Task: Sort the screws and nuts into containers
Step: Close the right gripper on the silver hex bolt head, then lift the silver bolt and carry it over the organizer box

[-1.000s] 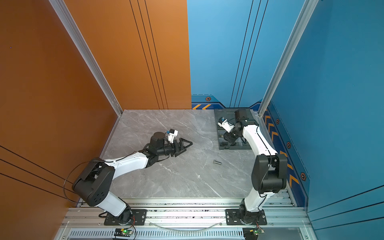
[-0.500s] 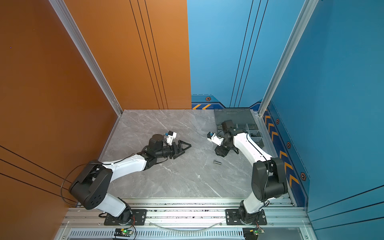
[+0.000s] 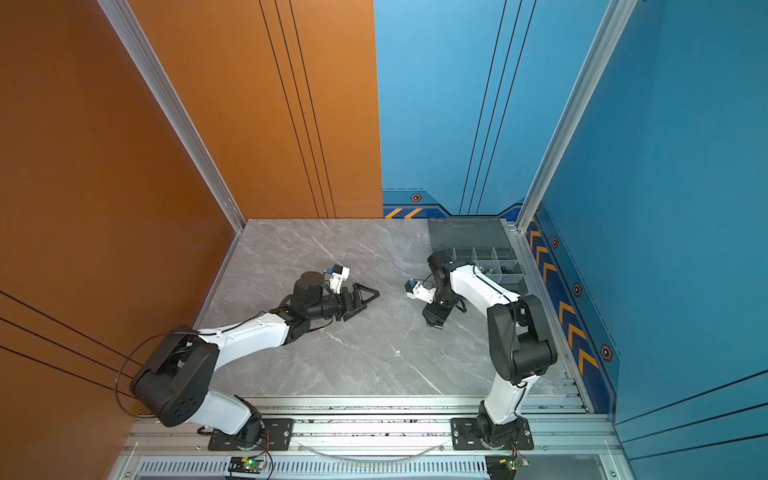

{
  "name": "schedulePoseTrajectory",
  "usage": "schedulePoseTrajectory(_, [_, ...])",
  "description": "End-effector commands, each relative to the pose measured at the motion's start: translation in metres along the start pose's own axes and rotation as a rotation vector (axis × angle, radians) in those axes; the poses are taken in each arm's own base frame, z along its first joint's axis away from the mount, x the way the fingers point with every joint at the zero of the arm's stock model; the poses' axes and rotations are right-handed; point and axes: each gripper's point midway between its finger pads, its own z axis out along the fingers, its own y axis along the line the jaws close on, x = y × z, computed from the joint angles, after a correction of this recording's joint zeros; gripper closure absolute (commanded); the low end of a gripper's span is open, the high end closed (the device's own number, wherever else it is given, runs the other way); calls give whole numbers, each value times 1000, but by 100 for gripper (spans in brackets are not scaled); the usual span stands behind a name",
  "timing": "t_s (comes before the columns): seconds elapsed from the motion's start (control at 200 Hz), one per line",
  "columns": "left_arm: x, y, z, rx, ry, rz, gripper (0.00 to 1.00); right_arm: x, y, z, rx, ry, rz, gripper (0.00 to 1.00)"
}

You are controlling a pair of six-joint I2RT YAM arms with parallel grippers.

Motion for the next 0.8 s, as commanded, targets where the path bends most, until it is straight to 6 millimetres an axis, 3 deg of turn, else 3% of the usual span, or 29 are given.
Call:
schedulePoseTrajectory(0.0, [-4,-1,-5,0,-30,22,2,13,9,9,-40,70,17,44])
schedulePoseTrajectory(0.466, [-5,4,-6,-8,-34,17,2,25,17,36,-102,173,26,49])
schedulePoseTrajectory(0.666, [-6,6,-8,-12,-38,14,2,27,15,42,-110,191,34,59])
schedulePoseTrajectory(0.796, [-6,8,-9,-17,-41,10,2,28,15,43,-113,194,43,71])
